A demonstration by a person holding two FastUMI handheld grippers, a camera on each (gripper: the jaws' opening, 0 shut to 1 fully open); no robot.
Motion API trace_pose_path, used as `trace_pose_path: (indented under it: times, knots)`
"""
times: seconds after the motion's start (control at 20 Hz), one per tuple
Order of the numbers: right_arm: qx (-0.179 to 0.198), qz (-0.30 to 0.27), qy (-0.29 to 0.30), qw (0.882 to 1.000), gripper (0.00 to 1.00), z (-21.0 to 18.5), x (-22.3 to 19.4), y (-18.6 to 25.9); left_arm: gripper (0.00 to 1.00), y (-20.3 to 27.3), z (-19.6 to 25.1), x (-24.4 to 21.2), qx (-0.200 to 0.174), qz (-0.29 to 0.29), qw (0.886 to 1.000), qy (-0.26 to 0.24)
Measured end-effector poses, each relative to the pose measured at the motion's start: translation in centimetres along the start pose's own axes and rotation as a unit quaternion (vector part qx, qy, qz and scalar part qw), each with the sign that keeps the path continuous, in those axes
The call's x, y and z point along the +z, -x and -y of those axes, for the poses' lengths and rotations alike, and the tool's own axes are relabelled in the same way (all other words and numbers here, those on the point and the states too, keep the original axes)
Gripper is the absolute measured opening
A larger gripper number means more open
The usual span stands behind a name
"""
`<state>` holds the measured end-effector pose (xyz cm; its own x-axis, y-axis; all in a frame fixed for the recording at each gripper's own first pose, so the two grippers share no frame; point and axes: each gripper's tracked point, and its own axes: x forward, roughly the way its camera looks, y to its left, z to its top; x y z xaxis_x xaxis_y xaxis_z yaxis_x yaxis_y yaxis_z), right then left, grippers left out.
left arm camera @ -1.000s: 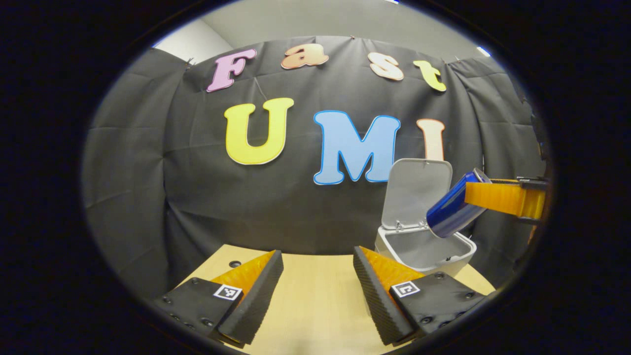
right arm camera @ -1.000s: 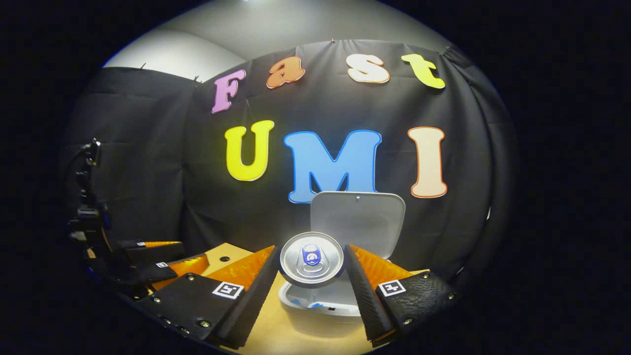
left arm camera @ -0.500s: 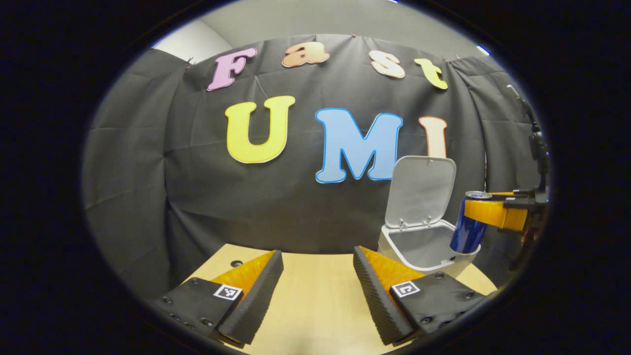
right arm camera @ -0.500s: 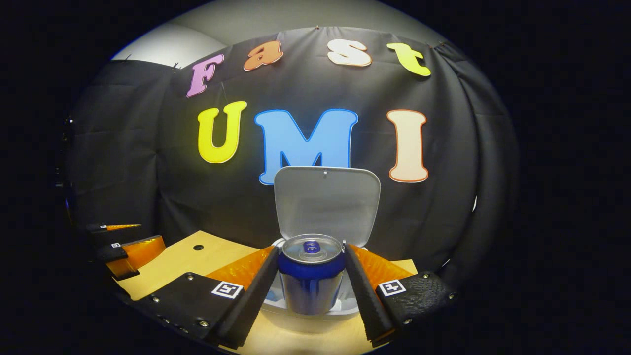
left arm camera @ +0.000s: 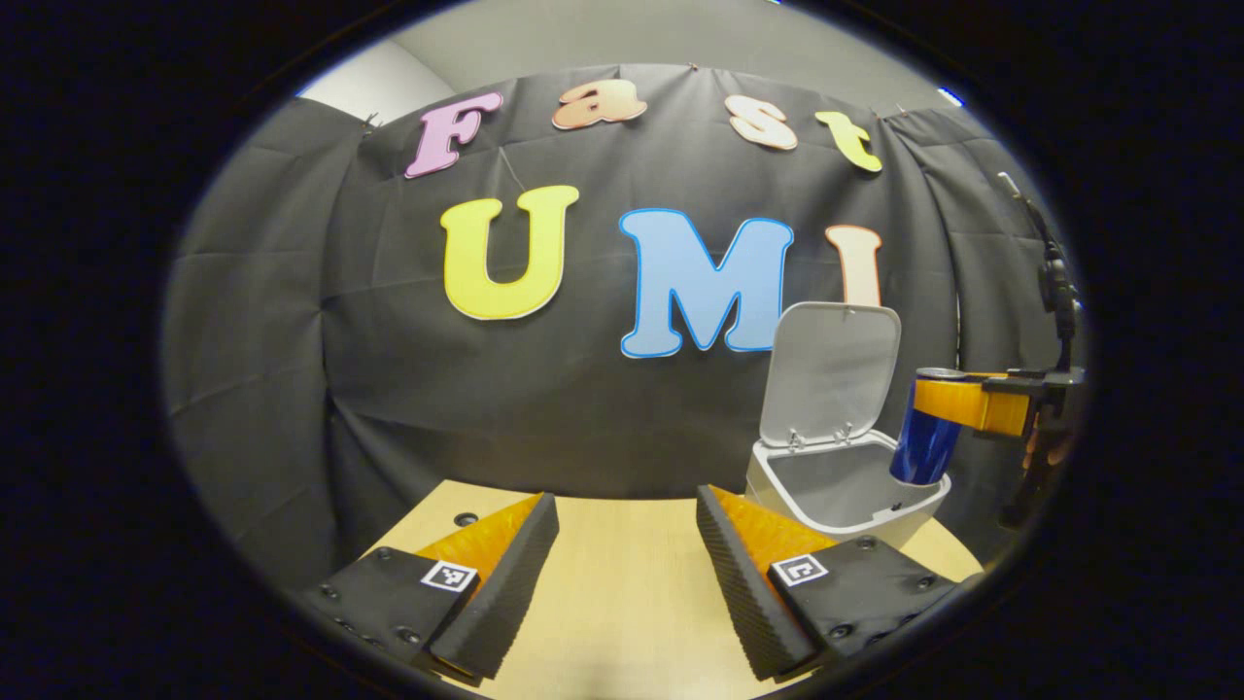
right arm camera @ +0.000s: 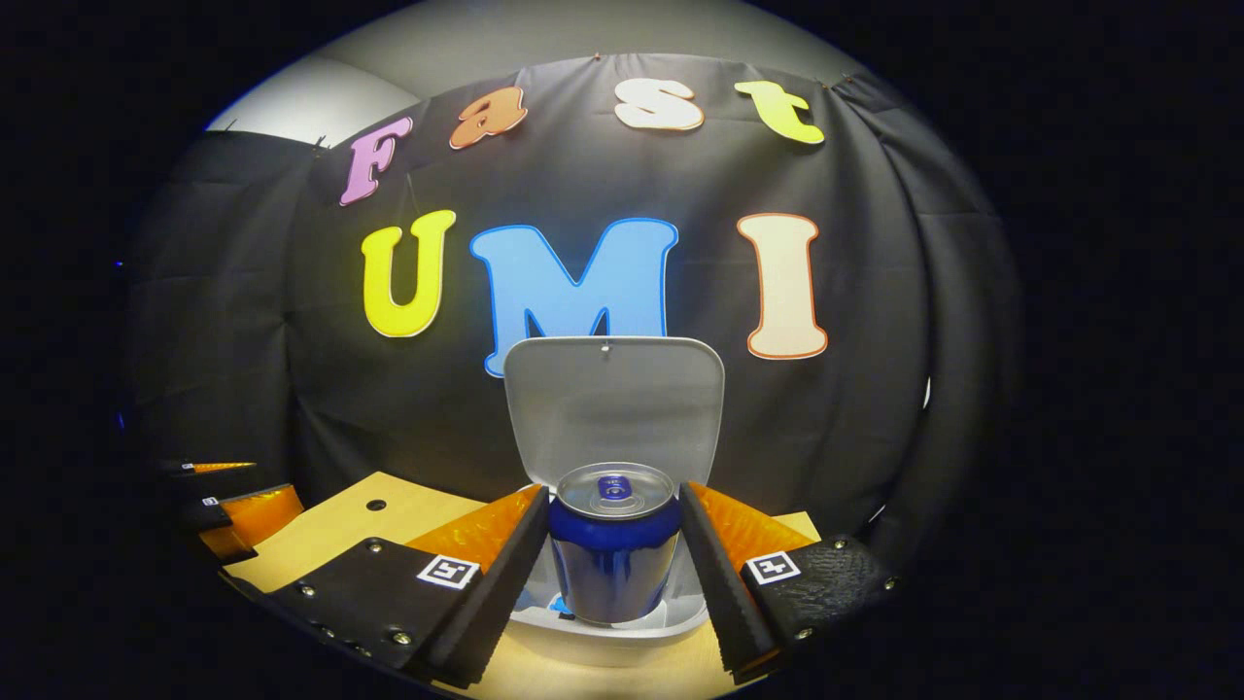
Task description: Press the lid of the desktop garbage bin to open it, pick up the crumpled paper on the desktop and throw it into the bin, then pick up the pop can on the desktop and drop it into the bin, and finally close the garbage bin lid.
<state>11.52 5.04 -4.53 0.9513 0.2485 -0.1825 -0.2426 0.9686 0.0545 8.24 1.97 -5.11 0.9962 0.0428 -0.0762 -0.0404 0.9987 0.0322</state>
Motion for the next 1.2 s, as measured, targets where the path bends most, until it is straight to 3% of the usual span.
trace_pose_path:
  times: [0.05,0.1,0.15,0.5,0.8,0.85,0.9,1.2]
  knots:
    - [-0.002,0.001,-0.001,1.0,0.85,0.2,0.2,-0.2,0.96,0.0,-0.1,0.0,0.0,0.0,1.0,-0.001]
    - [-0.005,0.001,-0.002,1.0,0.98,0.3,0.1,-0.5,0.96,0.0,-0.1,0.0,0.001,0.0,1.0,-0.002]
    - [-0.007,0.001,-0.002,1.0,0.92,0.5,0.1,-0.7,0.96,-0.1,-0.2,0.0,0.002,-0.001,1.0,-0.002]
    - [-0.002,0.005,0.001,1.0,0.96,0.3,0.7,-1.3,0.96,-0.5,-0.6,-0.1,0.005,-0.004,1.0,-0.004]
    - [-0.005,0.041,0.004,0.999,0.95,0.3,4.4,-2.1,0.96,-1.4,-0.5,0.0,0.002,-0.006,1.0,0.0]
    - [-0.005,0.046,0.003,0.999,1.0,0.3,5.0,-2.3,0.96,-1.6,-0.5,0.0,0.002,-0.007,1.0,0.001]
    - [-0.004,0.051,0.002,0.999,0.95,0.2,5.4,-2.4,0.96,-1.7,-0.5,0.1,0.001,-0.007,1.0,0.001]
    - [-0.003,0.077,0.0,0.997,0.95,-0.1,8.4,-3.8,0.96,-3.0,-0.7,0.6,-0.001,-0.008,1.0,0.003]
